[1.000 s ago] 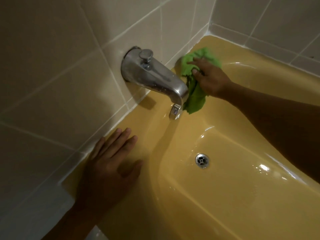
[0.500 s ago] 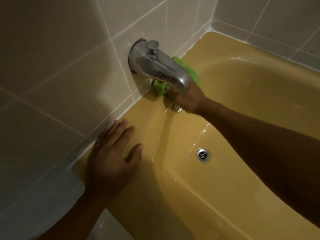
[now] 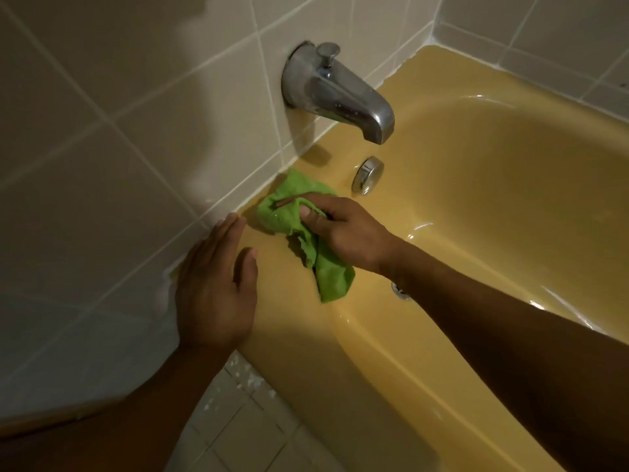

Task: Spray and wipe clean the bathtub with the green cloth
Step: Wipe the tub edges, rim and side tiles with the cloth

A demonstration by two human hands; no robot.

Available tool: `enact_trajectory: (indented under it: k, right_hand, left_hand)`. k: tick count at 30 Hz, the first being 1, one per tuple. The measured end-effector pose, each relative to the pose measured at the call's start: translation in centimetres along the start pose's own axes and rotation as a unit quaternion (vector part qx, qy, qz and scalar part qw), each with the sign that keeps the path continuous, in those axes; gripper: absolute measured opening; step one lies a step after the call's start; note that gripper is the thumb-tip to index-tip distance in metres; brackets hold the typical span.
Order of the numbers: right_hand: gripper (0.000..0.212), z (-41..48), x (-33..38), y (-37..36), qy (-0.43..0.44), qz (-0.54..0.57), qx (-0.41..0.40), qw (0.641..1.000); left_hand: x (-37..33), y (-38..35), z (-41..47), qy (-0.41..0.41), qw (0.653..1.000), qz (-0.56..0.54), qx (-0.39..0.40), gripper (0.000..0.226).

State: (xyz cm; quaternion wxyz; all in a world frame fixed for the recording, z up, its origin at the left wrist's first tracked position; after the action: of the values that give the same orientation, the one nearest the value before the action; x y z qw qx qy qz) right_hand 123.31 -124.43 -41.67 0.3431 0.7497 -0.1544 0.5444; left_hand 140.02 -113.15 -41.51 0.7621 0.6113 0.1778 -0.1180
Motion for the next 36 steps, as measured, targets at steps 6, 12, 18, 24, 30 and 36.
enact_trajectory:
  k: [6, 12, 18, 24, 30, 36]
  right_hand:
    - [0.031, 1.2, 1.2, 3.0, -0.049, -0.019, -0.108, 0.993]
    - [0.039, 4.0, 1.1, -0.6, -0.032, -0.207, -0.09, 0.974]
    - [0.037, 2.9, 2.6, -3.3, 0.009, -0.236, -0.048, 0.97]
    - [0.036, 1.5, 4.6, -6.1, -0.003, -0.238, 0.005, 0.971]
    - [0.034, -1.8, 6.3, -10.3, -0.018, -0.227, 0.081, 0.97]
    - [0.02, -6.5, 5.7, -12.1, -0.109, -0.028, 0.093, 0.989]
  left_hand:
    - [0.6, 0.0, 0.1, 0.028, 0.998, -0.055, 0.0, 0.05]
    - [0.8, 0.7, 0.1, 0.05, 0.993, -0.1, -0.029, 0.048]
    - [1.5, 0.9, -0.1, 0.061, 0.981, -0.176, -0.051, 0.046]
    - [1.9, 2.0, -0.5, 0.063, 0.959, -0.259, -0.092, 0.042]
    - [4.5, 1.6, -0.4, 0.059, 0.914, -0.401, 0.019, 0.043]
    - [4.7, 2.4, 0.8, 0.118, 0.857, -0.484, 0.13, 0.036]
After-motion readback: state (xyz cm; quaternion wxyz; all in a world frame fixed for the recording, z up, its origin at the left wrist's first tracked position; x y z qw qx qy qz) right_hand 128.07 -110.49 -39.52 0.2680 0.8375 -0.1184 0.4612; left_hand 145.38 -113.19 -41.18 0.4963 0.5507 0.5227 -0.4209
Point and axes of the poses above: each hand's wrist, its own z-axis towards the middle knuckle, its own y-axis out of the back of the hand, x = y × z, the point moved 8 cm from there along z, towards the middle knuckle, and after that the axes turned 13 degrees about x, right-handed, at the moved point
